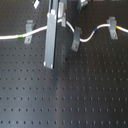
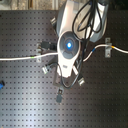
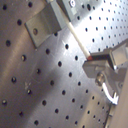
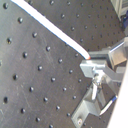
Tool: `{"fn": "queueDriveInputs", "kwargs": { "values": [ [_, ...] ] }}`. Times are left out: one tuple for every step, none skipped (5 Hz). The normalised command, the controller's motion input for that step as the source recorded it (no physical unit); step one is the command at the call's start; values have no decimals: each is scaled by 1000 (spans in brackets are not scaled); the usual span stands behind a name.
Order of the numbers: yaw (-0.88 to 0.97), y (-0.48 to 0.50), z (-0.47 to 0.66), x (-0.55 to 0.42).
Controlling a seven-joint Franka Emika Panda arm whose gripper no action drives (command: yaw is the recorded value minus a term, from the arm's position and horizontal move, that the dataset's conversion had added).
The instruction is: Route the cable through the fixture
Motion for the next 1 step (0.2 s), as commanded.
{"fn": "queueDriveInputs", "kwargs": {
  "values": [
    [-3,38,361,-134]
  ]
}}
